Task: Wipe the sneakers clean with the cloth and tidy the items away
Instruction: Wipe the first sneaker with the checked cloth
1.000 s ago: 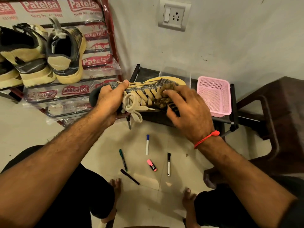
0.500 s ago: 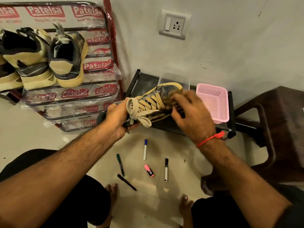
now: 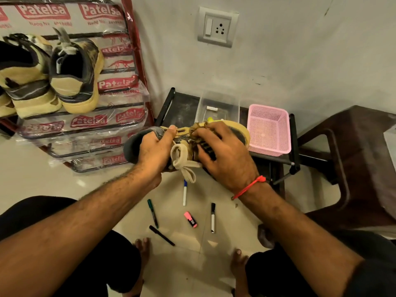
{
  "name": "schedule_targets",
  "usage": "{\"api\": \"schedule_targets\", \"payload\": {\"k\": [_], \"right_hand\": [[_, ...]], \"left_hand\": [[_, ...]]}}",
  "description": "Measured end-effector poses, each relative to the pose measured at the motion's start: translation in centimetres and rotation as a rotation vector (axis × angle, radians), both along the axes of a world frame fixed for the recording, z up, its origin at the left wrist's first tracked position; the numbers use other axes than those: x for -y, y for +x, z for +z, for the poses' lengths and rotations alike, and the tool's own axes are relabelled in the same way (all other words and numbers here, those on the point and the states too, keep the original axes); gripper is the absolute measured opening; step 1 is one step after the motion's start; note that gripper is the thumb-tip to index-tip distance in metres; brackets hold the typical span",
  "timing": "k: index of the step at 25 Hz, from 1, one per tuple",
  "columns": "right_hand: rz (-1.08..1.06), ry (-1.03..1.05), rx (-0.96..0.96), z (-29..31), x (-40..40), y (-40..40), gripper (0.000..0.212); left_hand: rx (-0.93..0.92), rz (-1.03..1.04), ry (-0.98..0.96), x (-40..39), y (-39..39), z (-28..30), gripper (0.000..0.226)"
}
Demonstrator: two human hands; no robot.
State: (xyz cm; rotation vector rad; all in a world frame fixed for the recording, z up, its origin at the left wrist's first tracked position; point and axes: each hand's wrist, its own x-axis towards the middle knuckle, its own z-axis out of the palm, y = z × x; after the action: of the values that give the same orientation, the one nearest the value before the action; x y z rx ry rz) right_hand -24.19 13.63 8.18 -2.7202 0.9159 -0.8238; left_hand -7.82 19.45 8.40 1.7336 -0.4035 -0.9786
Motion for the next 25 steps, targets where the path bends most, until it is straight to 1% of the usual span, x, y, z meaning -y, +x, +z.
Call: {"api": "schedule_targets", "payload": {"k": [2, 4, 5, 6, 8, 9, 12, 13, 15, 17, 18, 20, 21, 22, 23, 25], "right_hand": [[-0.115, -0.036, 0.007, 0.7, 2.3, -1.2, 0.034], [-0.226, -0.024, 0.040, 0.8, 3.4, -2.0, 0.033], [-0.217, -0.006, 0.054, 0.6, 2.8, -1.7, 0.033], [-0.160, 0.003, 0.045, 0.3, 1.4, -0.8, 0.034], [-0.002, -0.010, -0.030, -0.5, -0.9, 0.5, 0.035], [0.012, -0.018, -0.054, -0.2, -0.6, 0.3, 0.034], [-0.200, 0.006, 0.028, 1.3, 3.4, -1.6, 0.033], [-0.225, 0.037, 0.059, 1.5, 3.7, -1.8, 0.033], [-0.132, 0.052, 0.061, 1.2, 1.5, -0.6, 0.033], [-0.017, 0.024, -0.012, 0.5, -0.7, 0.4, 0.033], [-0.037, 0.031, -0.013, 0.7, 0.1, 0.2, 0.033], [-0.233, 0.074, 0.040, 1.7, 3.5, -1.6, 0.032], [-0.332, 0.096, 0.085, 2.1, 4.9, -2.5, 0.030], [-0.372, 0.116, 0.129, 2.2, 5.1, -2.8, 0.029], [-0.340, 0.119, 0.147, 2.1, 4.2, -2.3, 0.028], [-0.131, 0.075, 0.066, 1.2, 0.2, 0.4, 0.030]], "left_hand": [[-0.005, 0.064, -0.016, 0.5, 0.8, 0.3, 0.039], [0.003, 0.097, -0.034, 0.8, 1.4, 0.6, 0.035], [0.019, 0.092, -0.035, 0.8, 1.4, 0.6, 0.033], [0.030, 0.081, -0.037, 0.7, 1.4, 0.5, 0.033], [0.035, 0.065, -0.047, 0.5, 1.1, 0.2, 0.037], [0.040, 0.053, -0.048, 0.4, 1.1, 0.2, 0.039], [0.046, 0.058, -0.054, 0.6, 1.3, 0.7, 0.037], [0.049, 0.063, -0.060, 0.6, 1.3, 0.9, 0.037], [0.078, 0.052, -0.090, 0.4, 0.9, 1.0, 0.040], [0.141, 0.015, -0.119, 0.3, 0.5, 0.8, 0.043], [0.168, 0.005, -0.114, 0.4, 0.5, 0.8, 0.041], [0.216, 0.010, -0.094, 0.4, 0.7, 0.9, 0.035], [0.247, 0.008, -0.092, 0.3, 0.8, 0.9, 0.036], [0.280, -0.007, -0.095, 0.3, 0.7, 0.9, 0.040], [0.304, -0.028, -0.101, 0.2, 0.5, 0.9, 0.043], [0.340, -0.057, -0.112, 0.1, 0.1, 0.5, 0.047]]}}
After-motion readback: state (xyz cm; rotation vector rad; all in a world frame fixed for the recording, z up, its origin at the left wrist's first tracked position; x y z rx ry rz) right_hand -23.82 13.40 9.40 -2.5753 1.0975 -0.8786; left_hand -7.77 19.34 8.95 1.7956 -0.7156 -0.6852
